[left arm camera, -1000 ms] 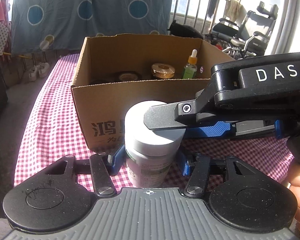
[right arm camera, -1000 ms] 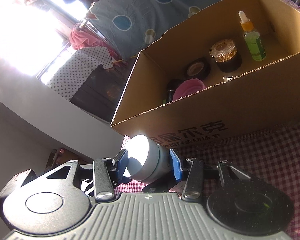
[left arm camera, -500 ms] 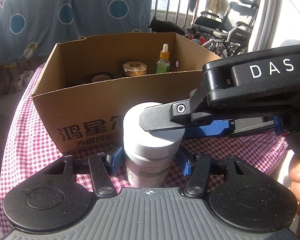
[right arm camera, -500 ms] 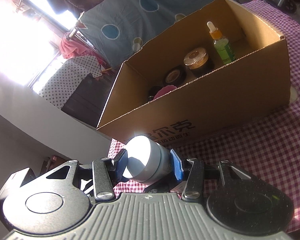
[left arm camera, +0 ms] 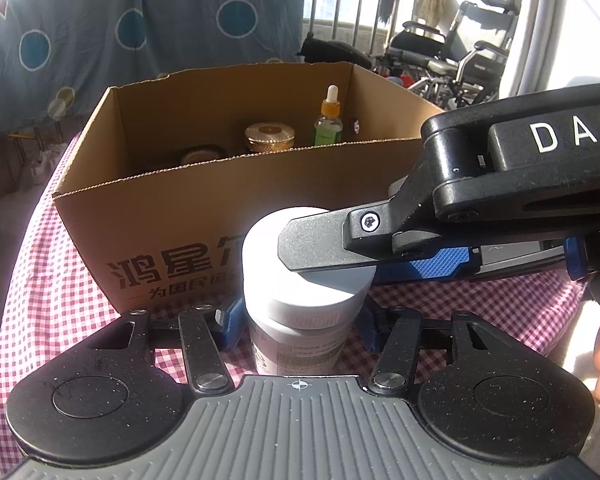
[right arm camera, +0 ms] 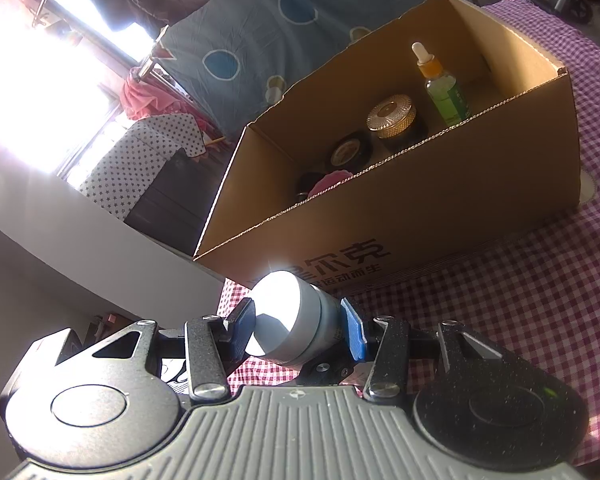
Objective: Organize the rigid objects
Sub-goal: 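Lift the white jar with the right gripper over the box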
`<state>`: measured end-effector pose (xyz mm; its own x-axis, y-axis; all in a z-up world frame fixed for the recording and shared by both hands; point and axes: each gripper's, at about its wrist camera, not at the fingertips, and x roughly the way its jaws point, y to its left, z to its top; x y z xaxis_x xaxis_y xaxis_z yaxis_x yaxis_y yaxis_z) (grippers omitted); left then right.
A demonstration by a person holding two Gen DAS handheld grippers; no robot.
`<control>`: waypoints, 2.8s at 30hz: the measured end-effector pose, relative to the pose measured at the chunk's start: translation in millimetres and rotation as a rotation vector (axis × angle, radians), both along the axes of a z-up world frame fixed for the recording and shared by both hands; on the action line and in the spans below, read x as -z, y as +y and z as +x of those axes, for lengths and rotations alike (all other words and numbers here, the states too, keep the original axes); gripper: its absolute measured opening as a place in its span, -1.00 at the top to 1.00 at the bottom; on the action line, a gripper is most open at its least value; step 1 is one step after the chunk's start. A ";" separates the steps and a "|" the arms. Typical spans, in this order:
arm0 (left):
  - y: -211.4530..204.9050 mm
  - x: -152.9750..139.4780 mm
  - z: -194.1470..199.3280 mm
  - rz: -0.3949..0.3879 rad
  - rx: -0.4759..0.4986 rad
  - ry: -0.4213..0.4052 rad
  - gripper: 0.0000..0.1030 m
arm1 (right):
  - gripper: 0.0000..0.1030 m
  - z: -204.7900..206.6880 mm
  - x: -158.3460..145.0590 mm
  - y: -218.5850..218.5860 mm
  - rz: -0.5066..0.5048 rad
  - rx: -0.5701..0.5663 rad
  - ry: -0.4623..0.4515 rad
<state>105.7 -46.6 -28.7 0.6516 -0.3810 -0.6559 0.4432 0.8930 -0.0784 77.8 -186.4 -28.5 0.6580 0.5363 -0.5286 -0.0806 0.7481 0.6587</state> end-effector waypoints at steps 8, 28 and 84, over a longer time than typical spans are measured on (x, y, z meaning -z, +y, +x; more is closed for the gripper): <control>0.0 0.0 -0.4 -0.003 -0.002 0.001 -0.05 | 0.02 -0.6 -0.6 0.3 -0.004 -0.001 -0.001; 4.4 -8.4 -7.4 -0.014 -0.002 -0.003 -0.03 | 0.02 -7.2 -5.6 4.5 -0.009 -0.006 -0.017; -123.4 -41.8 120.7 0.062 0.138 0.140 -0.02 | -0.06 120.4 -36.9 -132.3 -0.103 0.075 -0.066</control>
<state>226.3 -170.0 13.1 0.4970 -0.4169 -0.7610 0.5506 0.8294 -0.0948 198.2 -318.6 8.4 0.7291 0.4300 -0.5325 -0.0628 0.8167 0.5736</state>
